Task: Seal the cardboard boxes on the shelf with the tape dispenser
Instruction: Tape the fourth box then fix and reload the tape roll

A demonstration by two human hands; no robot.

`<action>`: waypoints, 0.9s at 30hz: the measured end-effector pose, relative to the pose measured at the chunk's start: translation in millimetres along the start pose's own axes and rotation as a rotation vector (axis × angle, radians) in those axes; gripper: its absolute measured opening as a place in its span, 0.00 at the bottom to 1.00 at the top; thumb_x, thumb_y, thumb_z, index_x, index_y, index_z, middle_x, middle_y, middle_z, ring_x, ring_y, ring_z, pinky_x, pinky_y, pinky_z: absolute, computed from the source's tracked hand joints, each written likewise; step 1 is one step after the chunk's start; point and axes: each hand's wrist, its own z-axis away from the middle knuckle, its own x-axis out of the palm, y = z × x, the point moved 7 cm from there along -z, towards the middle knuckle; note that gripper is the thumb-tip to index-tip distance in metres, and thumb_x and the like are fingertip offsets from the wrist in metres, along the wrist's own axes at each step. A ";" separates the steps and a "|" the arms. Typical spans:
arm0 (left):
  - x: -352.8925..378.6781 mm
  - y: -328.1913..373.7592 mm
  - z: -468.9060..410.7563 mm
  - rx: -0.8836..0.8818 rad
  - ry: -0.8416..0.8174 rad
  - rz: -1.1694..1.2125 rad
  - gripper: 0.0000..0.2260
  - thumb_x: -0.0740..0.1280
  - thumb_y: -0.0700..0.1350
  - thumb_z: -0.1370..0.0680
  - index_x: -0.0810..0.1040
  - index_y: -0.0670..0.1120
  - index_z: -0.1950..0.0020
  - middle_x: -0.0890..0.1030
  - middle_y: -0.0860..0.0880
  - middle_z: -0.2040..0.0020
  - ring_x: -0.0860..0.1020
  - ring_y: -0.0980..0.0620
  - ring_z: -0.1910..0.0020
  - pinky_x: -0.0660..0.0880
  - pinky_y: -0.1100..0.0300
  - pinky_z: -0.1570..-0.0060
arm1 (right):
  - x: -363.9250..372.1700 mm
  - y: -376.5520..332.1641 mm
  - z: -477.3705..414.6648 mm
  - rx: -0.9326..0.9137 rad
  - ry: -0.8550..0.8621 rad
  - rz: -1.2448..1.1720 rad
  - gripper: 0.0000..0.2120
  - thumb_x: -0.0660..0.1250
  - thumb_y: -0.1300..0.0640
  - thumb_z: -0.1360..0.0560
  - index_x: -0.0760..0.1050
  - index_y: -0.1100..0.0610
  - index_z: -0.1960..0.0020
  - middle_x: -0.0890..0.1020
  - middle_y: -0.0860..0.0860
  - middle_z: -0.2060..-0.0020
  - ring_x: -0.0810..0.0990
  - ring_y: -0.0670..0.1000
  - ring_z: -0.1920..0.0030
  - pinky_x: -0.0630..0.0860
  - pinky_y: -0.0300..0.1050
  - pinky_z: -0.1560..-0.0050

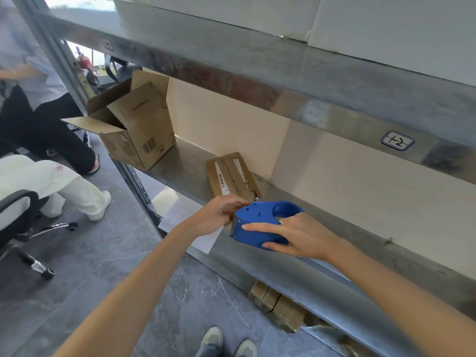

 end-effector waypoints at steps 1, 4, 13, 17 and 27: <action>2.2 2.1 -1.0 0.001 -0.007 0.026 0.20 0.60 0.25 0.21 0.75 0.45 0.36 0.80 0.49 0.43 0.80 0.61 0.44 0.77 0.64 0.47 | -1.5 -1.7 0.6 -0.014 0.014 -0.005 0.26 0.57 0.44 0.20 0.58 0.41 0.24 0.74 0.44 0.73 0.60 0.43 0.74 0.62 0.37 0.76; 10.6 10.0 -2.4 0.023 -0.058 0.047 0.22 0.61 0.27 0.21 0.75 0.53 0.38 0.80 0.53 0.44 0.80 0.63 0.45 0.76 0.65 0.46 | -2.9 -4.9 3.0 -0.047 0.040 -0.032 0.27 0.65 0.47 0.22 0.62 0.43 0.24 0.75 0.44 0.72 0.59 0.42 0.73 0.61 0.36 0.75; 16.1 11.5 0.4 -0.027 -0.064 0.044 0.22 0.63 0.28 0.21 0.78 0.55 0.43 0.81 0.58 0.45 0.80 0.63 0.45 0.77 0.63 0.45 | 0.4 -4.0 10.5 -0.025 0.014 -0.052 0.26 0.56 0.44 0.20 0.54 0.39 0.23 0.79 0.44 0.67 0.70 0.44 0.74 0.74 0.44 0.75; 17.9 15.3 1.0 -0.025 -0.067 0.059 0.23 0.62 0.28 0.21 0.77 0.57 0.41 0.80 0.58 0.43 0.79 0.64 0.43 0.76 0.61 0.42 | -0.2 -1.6 11.0 -0.015 0.012 -0.070 0.26 0.56 0.44 0.20 0.56 0.40 0.23 0.78 0.44 0.68 0.67 0.43 0.74 0.73 0.43 0.75; 18.9 5.5 8.4 -0.118 0.024 0.147 0.13 0.69 0.34 0.22 0.78 0.48 0.41 0.83 0.54 0.45 0.81 0.61 0.47 0.77 0.64 0.46 | -14.7 21.6 14.0 0.355 0.206 -0.600 0.28 0.70 0.47 0.23 0.64 0.30 0.29 0.81 0.36 0.55 0.78 0.43 0.66 0.73 0.33 0.63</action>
